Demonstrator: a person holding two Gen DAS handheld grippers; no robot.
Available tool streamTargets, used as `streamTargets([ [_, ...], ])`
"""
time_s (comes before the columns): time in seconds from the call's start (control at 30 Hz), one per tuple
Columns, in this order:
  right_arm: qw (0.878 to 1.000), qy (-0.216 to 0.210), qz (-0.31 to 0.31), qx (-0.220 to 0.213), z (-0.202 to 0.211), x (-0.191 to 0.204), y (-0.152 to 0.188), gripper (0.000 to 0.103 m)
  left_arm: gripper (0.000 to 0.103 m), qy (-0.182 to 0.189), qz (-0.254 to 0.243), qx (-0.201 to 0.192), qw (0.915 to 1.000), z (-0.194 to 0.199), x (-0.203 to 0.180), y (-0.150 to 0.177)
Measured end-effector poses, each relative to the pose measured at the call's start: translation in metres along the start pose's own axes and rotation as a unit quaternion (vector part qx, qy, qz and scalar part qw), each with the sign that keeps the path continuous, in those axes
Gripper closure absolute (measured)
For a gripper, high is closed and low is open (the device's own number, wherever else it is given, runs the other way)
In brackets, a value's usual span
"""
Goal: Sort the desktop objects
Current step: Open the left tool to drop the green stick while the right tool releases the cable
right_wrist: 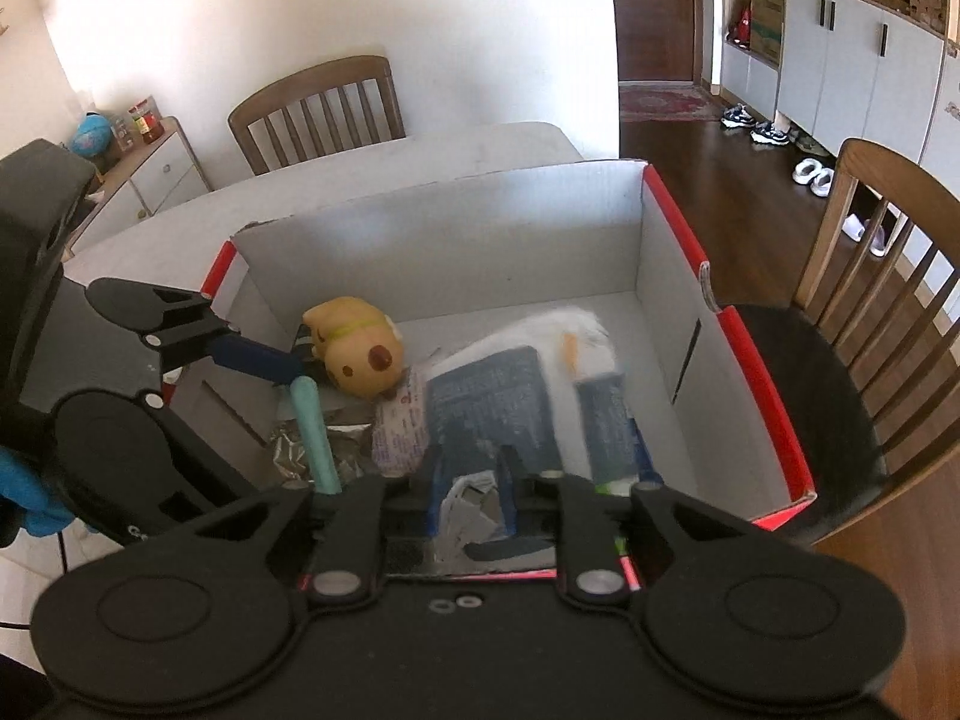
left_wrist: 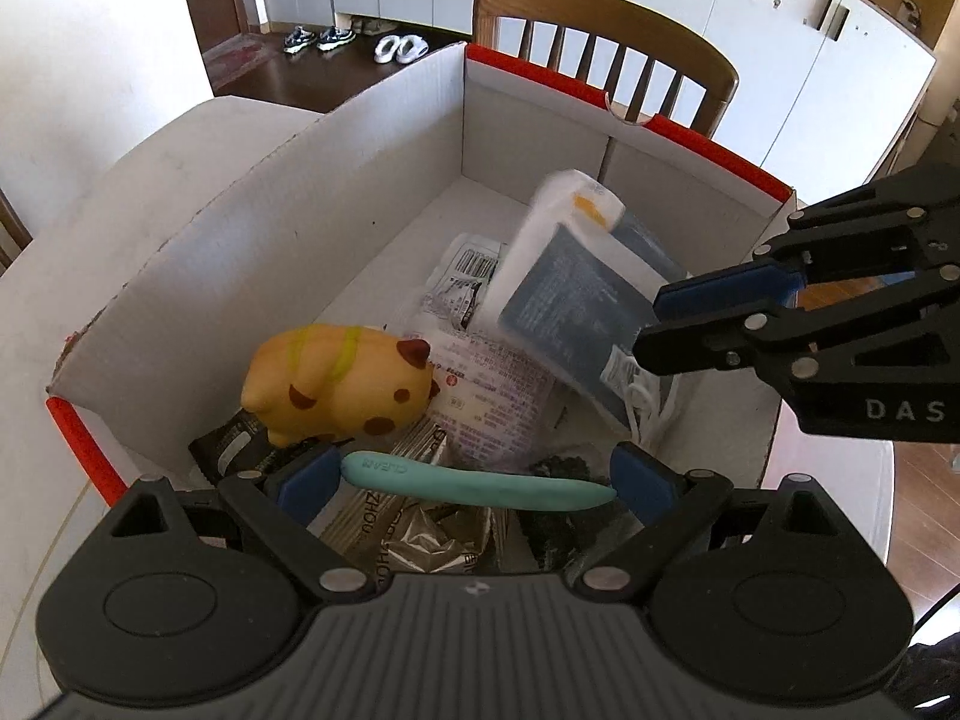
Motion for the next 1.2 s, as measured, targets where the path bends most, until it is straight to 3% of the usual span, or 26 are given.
streamTargets([
  [0.2, 1.0, -0.004, -0.002, -0.006, 0.007, 0.0, -0.001, 0.077, 0.006, 0.0, 0.002, 0.001, 1.0, 0.004, -0.001, 0.0],
  [0.27, 1.0, -0.005, -0.003, -0.009, 0.01, 0.001, -0.001, 0.07, 0.006, -0.002, 0.006, 0.0, 1.0, 0.005, -0.001, -0.001],
  [0.43, 1.0, -0.008, 0.0, -0.019, 0.02, 0.004, -0.003, 0.066, 0.004, -0.006, 0.015, -0.01, 0.9998, 0.013, -0.001, 0.0],
  [0.53, 1.0, -0.01, 0.0, -0.026, 0.026, 0.005, -0.005, 0.059, 0.003, -0.002, 0.018, -0.018, 0.9997, 0.021, -0.002, -0.001],
  [0.83, 0.999, -0.012, 0.006, -0.048, 0.05, 0.009, -0.008, 0.052, 0.0, -0.017, 0.012, -0.051, 0.9985, 0.048, -0.009, -0.004],
  [1.2, 0.998, -0.016, 0.017, -0.062, 0.068, 0.018, -0.004, 0.046, 0.0, -0.027, 0.047, -0.086, 0.9948, 0.081, -0.012, 0.01],
])
Point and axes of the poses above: each gripper's, at about its wrist camera, not at the fingertips, and z roughly against the way its jaws point, x to its left, y to its underside, the point moved 9 cm from there along -z, roughly the way its jaws point, and after that the axes turned 5 degrees about -z, right-handed, at the moved point
